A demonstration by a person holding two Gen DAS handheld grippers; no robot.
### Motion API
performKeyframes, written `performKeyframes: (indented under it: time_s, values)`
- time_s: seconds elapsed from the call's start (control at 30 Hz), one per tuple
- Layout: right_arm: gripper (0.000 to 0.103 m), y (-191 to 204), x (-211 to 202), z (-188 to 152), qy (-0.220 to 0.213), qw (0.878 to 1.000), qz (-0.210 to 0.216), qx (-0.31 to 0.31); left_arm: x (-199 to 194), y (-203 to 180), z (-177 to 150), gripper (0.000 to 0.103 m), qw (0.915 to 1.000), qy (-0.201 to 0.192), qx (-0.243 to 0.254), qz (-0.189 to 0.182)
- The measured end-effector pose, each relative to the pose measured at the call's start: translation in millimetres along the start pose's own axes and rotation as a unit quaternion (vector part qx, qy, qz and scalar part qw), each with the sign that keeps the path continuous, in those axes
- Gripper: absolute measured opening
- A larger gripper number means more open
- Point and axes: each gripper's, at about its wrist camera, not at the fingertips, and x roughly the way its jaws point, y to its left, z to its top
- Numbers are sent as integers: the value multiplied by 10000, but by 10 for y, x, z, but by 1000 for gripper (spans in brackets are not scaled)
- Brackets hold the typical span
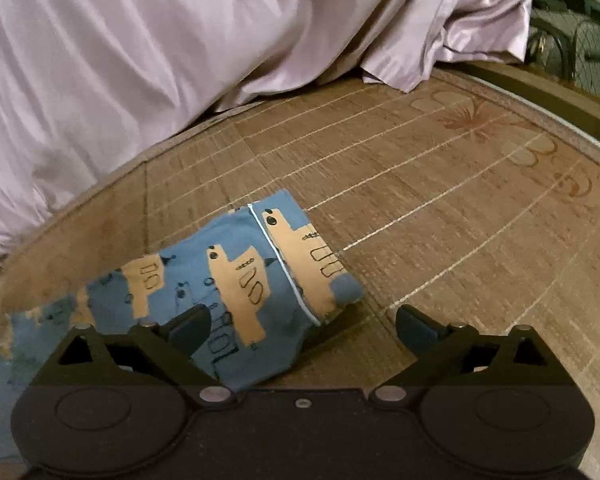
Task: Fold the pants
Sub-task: 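Grasp the folded pants edge with the left gripper while the right gripper pinches beside it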
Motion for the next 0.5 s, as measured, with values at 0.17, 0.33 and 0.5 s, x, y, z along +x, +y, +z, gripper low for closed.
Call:
performKeyframes:
  time_s: [0.17, 0.33, 0.5]
  values:
    - [99, 69, 4, -12, -302, 9990, 96, -325, 64, -542, 906, 94, 9956, -524, 727, -264]
    - [97, -41, -102, 93, -676, 9969, 293, -258, 523, -1073, 1685, 92, 9800, -1091, 1091, -1258]
    - [80, -274, 49, 108, -257, 9992, 291, -82, 1169, -1426, 2202, 71, 9716, -807, 1079, -1943]
